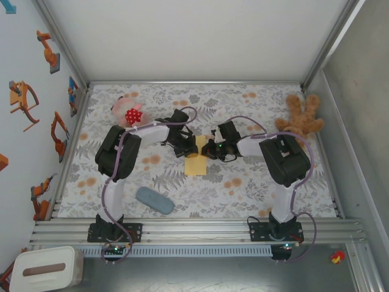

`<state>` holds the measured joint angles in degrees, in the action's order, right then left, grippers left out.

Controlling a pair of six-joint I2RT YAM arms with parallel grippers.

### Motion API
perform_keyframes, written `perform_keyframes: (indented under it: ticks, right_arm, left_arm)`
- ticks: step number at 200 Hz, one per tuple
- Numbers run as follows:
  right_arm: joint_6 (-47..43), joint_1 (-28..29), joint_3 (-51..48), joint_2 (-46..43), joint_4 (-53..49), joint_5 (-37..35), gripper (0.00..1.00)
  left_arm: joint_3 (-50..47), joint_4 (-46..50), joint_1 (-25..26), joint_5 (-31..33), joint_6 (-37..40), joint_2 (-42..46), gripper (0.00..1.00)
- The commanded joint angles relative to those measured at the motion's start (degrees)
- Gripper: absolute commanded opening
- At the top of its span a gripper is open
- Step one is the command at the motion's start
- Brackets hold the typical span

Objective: Fold a paper plane with a square sheet of paper (pick it up from the middle)
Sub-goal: First fold the square sheet of paper in half at the center of the table.

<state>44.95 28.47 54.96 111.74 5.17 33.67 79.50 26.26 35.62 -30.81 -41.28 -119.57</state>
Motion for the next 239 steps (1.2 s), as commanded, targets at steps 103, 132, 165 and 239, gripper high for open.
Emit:
perform_keyframes:
  ticks: [103,132,165,239]
  right_arm:
    - [-0.96,0.14,-6.27,9.07,-13.79,-14.51,0.00]
    - [-0.87,0.14,-6.27,9.17,-13.52,-14.26,0.00]
    - [-0.84,0.13,-6.36,9.33,-13.34,-14.25,0.00]
    - [-1.18,0.14,-6.08,9.53,-13.69,-14.65,0.00]
  left_arm:
    - [-4.76,9.27,-12.29,1.18,15.64,6.32,0.00]
    - [-4.63,3.47,-10.05,-3.15,11.74,8.81,0.00]
    - [-3.98,-6.45,-6.69,-7.22,5.48,4.81,0.00]
    - [-4.78,-9.25,-9.73,-6.10,5.62,-1.82,0.00]
